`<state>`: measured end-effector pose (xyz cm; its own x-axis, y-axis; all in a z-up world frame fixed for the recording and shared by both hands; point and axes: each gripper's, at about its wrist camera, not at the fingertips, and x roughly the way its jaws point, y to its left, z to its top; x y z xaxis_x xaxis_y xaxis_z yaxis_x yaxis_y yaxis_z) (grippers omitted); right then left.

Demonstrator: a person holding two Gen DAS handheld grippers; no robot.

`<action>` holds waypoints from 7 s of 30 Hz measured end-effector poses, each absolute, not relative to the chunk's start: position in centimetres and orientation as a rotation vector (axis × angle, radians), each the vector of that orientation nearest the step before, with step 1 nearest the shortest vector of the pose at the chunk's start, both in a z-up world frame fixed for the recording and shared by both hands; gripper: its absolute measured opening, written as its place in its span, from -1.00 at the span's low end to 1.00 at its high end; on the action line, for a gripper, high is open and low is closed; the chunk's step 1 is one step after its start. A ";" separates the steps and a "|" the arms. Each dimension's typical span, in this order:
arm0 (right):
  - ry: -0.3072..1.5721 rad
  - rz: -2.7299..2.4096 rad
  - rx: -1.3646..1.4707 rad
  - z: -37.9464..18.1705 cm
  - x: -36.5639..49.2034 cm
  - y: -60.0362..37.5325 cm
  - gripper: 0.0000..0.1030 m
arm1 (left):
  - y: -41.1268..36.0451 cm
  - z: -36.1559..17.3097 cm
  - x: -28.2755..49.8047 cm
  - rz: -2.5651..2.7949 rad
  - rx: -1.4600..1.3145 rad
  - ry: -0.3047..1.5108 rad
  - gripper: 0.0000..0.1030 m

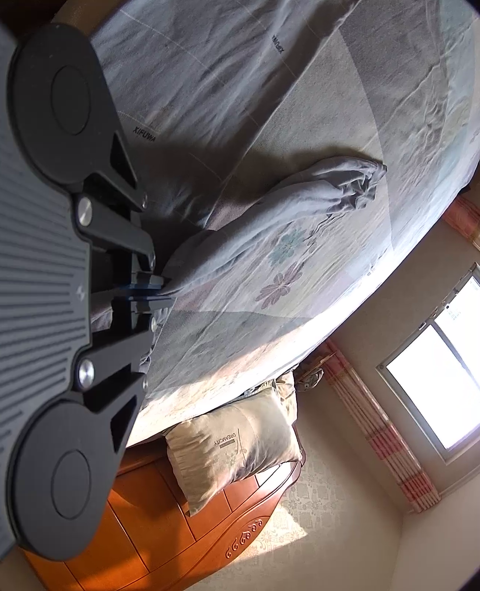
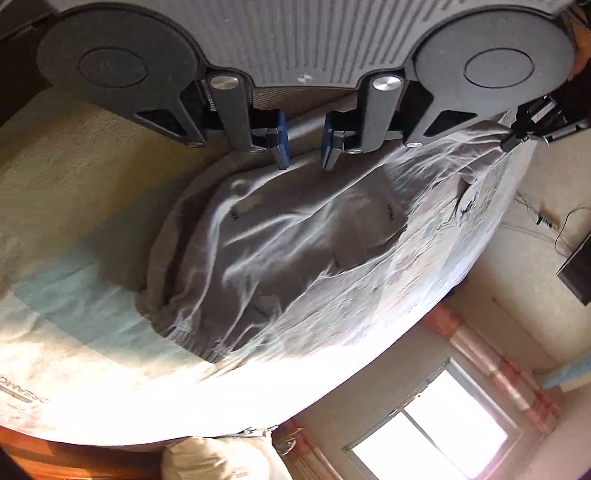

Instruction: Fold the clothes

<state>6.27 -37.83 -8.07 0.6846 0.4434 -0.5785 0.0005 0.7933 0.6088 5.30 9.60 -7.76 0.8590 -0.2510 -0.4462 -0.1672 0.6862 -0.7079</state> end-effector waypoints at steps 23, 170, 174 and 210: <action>0.681 0.141 0.695 -8.0 8.4 -41.9 -0.93 | 9.2 -6.0 3.3 -0.062 -0.818 0.521 -0.97; 0.697 0.580 0.341 -9.1 10.6 -28.0 0.69 | 0.1 -10.1 27.4 -0.936 -0.105 1.017 -0.37; 0.697 0.579 0.339 -9.1 10.6 -28.0 0.69 | -1.8 -9.1 25.7 -0.901 0.097 0.966 -0.42; 0.577 0.404 0.402 -8.6 10.6 -29.9 0.69 | -6.1 -5.2 21.3 -0.723 0.005 0.814 -0.90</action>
